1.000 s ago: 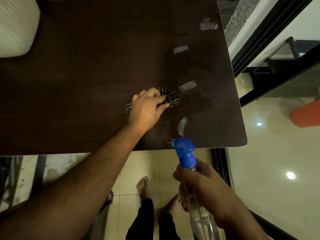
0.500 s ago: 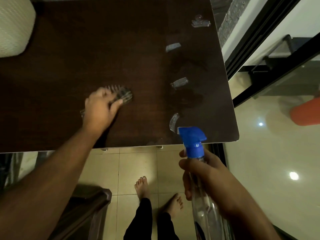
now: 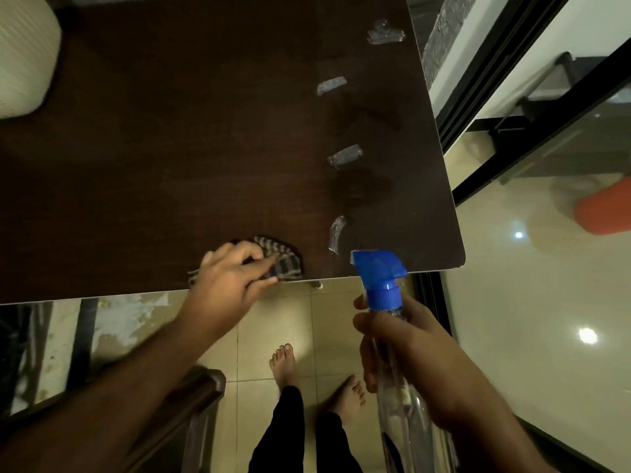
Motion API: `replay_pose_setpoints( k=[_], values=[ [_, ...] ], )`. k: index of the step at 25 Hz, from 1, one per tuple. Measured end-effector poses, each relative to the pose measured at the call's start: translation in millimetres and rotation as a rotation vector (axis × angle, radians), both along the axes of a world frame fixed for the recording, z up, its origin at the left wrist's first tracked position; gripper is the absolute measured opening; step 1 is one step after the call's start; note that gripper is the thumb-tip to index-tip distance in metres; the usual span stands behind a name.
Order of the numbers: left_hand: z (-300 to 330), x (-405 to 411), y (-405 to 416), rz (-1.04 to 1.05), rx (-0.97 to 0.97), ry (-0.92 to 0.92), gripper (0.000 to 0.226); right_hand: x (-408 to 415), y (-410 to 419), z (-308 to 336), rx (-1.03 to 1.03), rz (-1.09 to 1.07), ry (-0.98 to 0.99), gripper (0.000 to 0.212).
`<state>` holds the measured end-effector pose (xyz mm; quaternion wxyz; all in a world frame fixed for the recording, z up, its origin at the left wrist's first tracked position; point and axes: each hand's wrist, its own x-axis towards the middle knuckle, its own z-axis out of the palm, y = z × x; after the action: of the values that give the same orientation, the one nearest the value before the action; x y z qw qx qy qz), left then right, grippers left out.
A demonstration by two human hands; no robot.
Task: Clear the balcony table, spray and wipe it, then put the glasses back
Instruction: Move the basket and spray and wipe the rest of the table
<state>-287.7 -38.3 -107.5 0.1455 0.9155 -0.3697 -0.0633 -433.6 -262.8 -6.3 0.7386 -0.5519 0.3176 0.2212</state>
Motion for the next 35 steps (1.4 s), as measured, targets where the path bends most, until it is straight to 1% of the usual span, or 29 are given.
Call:
replay_pose_setpoints(
  k=[2, 3, 5, 7, 9, 11, 13, 15, 17, 19, 21, 22, 23, 25, 27, 29, 30, 32, 35],
  values=[
    [-2, 46, -3, 0.116, -0.006, -0.076, 0.031, -4, -3, -4, -0.008, 0.002, -0.002, 0.028],
    [-3, 70, -17, 0.176, -0.004, -0.103, 0.029, -6, -4, -6, -0.016, -0.002, 0.001, 0.028],
    [-7, 105, -61, 0.273, -0.001, -0.132, 0.031, -7, -6, -6, -0.021, -0.002, 0.016, 0.028],
    [-8, 111, -110, 0.309, -0.013, -0.103, 0.032, -5, -5, -4, -0.025, -0.008, 0.011, 0.027],
    [-6, 78, -137, 0.244, -0.026, -0.054, 0.031, -1, -4, -1, -0.027, -0.016, -0.005, 0.026],
    [-3, 20, -122, 0.108, -0.031, 0.012, 0.031, 4, -7, 1, -0.021, -0.024, -0.011, 0.026],
    [2, -23, -72, 0.052, -0.028, 0.07, 0.033, 8, -14, 2, -0.02, -0.027, -0.024, 0.026],
    [4, -22, -19, 0.112, 0.004, 0.039, 0.03, 9, -22, 1, -0.022, -0.038, -0.029, 0.022],
    [1, 23, 5, 0.258, 0.032, -0.015, 0.027, 10, -28, -2, -0.041, -0.038, -0.031, 0.022],
    [-5, 80, -13, 0.378, 0.042, -0.125, 0.029, 11, -30, -5, -0.056, -0.015, -0.025, 0.024],
    [-8, 123, -58, 0.47, 0.016, -0.126, 0.032, 14, -27, -5, -0.045, -0.008, -0.026, 0.024],
    [-9, 131, -82, 0.478, 0.006, -0.113, 0.032, 16, -25, -6, -0.035, -0.003, -0.033, 0.025],
    [-8, 127, -102, 0.456, -0.009, -0.095, 0.031, 17, -22, -6, -0.027, 0.007, -0.037, 0.025],
    [-7, 81, -122, 0.328, -0.013, -0.055, 0.029, 19, -15, -5, 0.005, 0.018, -0.05, 0.025],
    [-2, 20, -104, 0.202, -0.036, 0.008, 0.03, 21, -12, -4, 0.053, 0.005, -0.063, 0.031],
    [1, -14, -62, 0.175, -0.05, 0.036, 0.031, 22, -15, -5, 0.07, -0.008, -0.06, 0.037],
    [2, -11, -42, 0.188, -0.04, 0.014, 0.031, 23, -16, -6, 0.066, -0.008, -0.064, 0.037],
    [-2, 26, -25, 0.298, -0.009, -0.038, 0.029, 30, -20, -8, 0.055, 0.009, -0.084, 0.038],
    [-8, 109, -54, 0.477, -0.035, -0.109, 0.03, 54, -25, -10, 0.077, 0.034, -0.1, 0.031]
  ],
)
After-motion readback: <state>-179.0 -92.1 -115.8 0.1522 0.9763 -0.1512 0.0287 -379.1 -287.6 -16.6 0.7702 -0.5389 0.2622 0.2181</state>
